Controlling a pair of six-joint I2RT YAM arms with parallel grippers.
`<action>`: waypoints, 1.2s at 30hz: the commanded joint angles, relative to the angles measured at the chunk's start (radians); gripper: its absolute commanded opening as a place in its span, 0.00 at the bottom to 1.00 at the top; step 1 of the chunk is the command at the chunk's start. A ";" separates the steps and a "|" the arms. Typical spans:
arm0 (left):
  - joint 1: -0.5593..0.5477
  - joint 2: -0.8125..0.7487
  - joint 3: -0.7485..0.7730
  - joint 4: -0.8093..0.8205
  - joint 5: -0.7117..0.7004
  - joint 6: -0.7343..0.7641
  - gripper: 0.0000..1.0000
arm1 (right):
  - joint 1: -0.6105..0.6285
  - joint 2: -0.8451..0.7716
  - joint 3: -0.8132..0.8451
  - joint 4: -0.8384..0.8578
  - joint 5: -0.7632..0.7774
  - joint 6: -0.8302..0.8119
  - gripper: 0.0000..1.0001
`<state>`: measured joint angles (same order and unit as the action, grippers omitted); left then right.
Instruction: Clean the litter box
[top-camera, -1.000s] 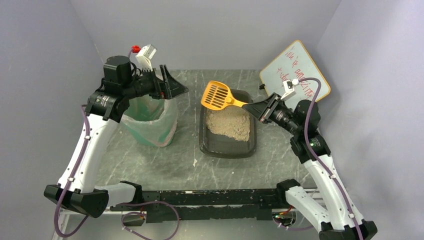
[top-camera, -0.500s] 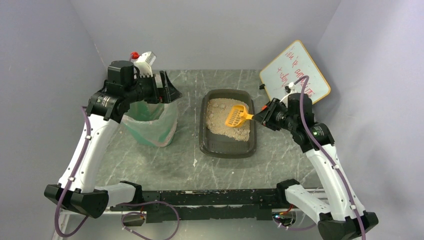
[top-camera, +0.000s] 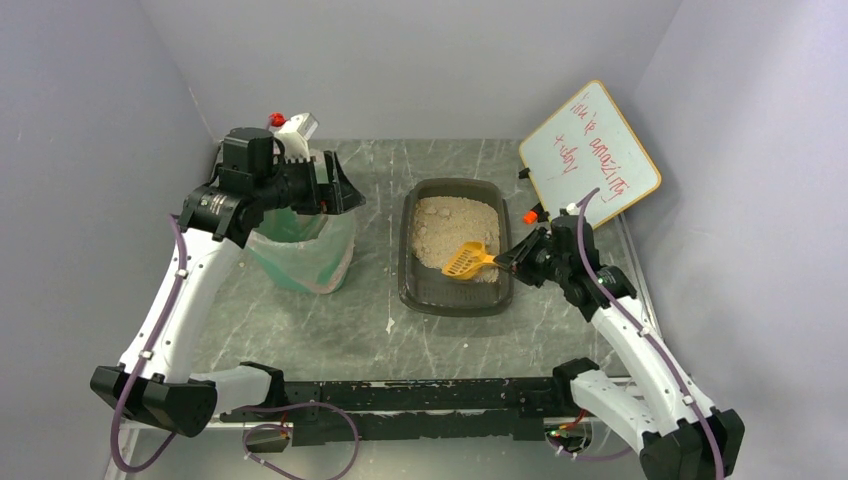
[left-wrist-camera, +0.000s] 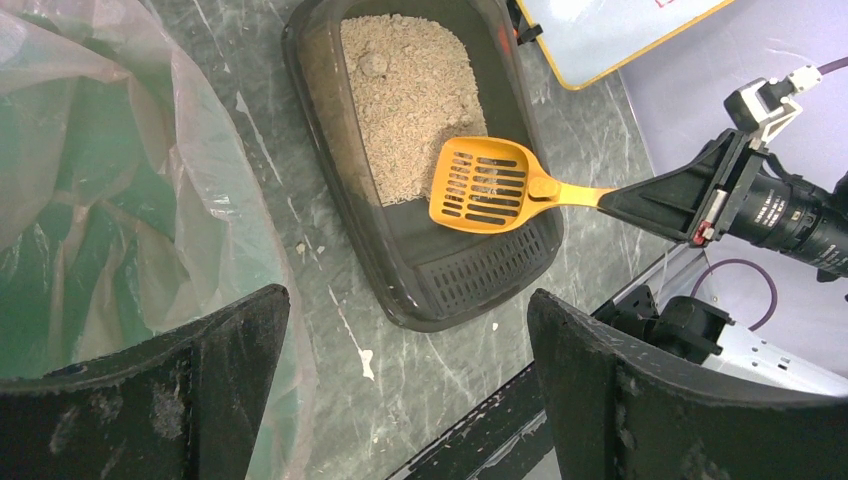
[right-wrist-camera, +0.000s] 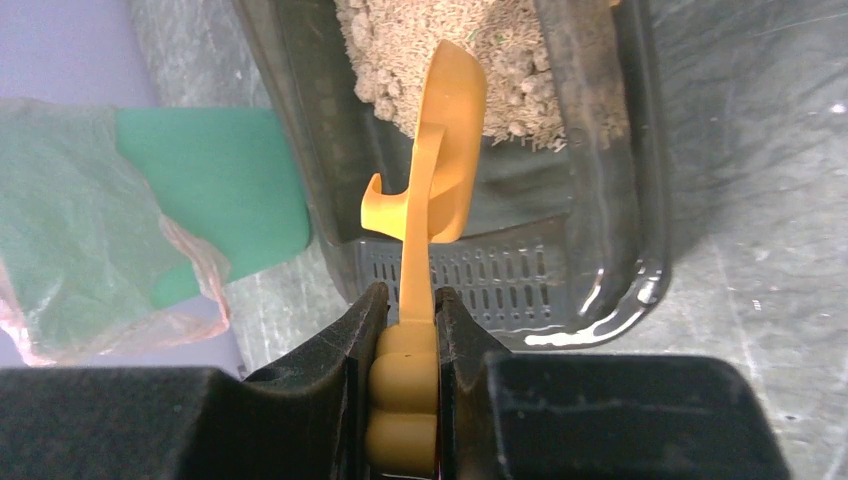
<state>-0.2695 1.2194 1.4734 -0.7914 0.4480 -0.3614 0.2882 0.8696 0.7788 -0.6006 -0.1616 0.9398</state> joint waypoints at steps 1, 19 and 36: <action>0.001 -0.012 0.011 0.020 0.024 0.009 0.95 | 0.065 0.016 -0.006 0.187 0.049 0.116 0.00; 0.001 -0.012 0.000 0.012 0.015 0.016 0.95 | 0.304 0.130 0.030 0.181 0.375 0.192 0.00; 0.002 -0.007 0.003 0.012 0.021 0.016 0.96 | 0.316 0.117 0.002 0.156 0.353 0.244 0.00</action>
<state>-0.2695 1.2198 1.4677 -0.7914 0.4503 -0.3603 0.5991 0.9714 0.7898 -0.4736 0.1741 1.1709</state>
